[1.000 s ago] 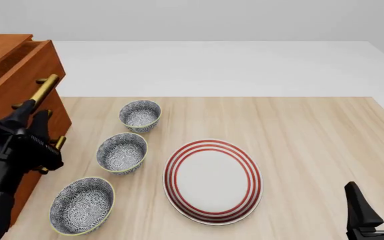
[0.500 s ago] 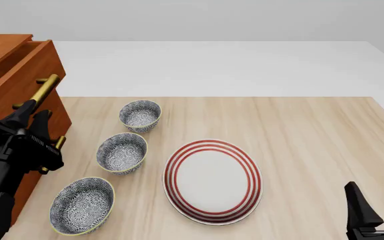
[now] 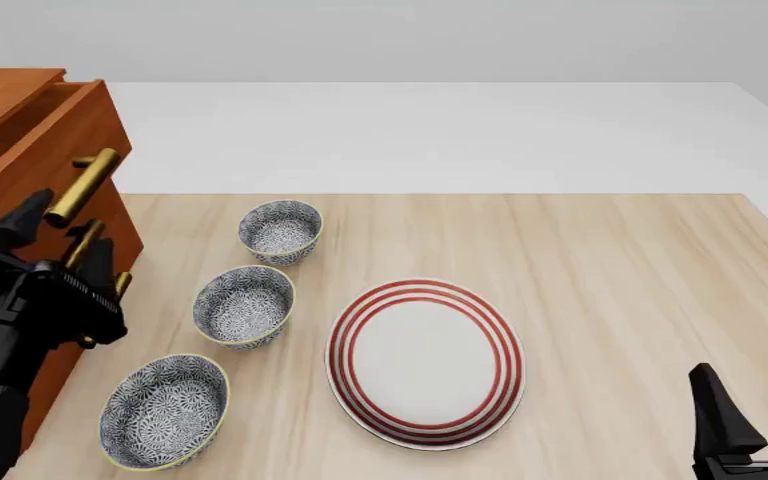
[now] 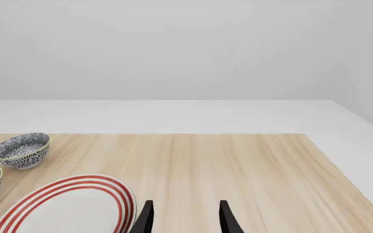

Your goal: Open the top drawer of the cabinet.

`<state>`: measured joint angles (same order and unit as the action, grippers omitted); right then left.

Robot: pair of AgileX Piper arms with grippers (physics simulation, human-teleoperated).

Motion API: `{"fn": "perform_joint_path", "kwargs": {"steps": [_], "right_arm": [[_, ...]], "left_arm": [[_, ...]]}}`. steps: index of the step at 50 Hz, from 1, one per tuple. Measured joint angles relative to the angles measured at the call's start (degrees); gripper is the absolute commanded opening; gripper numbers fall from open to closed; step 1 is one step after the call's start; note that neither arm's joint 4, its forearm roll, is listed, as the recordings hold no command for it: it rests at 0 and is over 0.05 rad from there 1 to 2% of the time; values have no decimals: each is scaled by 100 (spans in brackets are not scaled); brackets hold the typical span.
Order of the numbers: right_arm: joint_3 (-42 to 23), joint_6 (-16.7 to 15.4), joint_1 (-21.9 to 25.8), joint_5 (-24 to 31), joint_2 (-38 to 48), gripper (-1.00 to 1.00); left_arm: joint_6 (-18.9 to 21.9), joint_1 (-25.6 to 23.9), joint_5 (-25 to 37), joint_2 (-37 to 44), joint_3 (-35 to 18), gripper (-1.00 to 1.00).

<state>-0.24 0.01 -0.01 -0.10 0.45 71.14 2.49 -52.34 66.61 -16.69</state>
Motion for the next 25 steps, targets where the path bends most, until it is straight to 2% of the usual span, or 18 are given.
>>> {"fn": "perform_joint_path", "kwargs": {"steps": [11,25], "right_arm": [[0,0,1,0,0,100],[0,0,1,0,0,100]], "left_arm": [[63,11,278,-461,217,100],[148,-166,1145,-1707,426,100]]}}
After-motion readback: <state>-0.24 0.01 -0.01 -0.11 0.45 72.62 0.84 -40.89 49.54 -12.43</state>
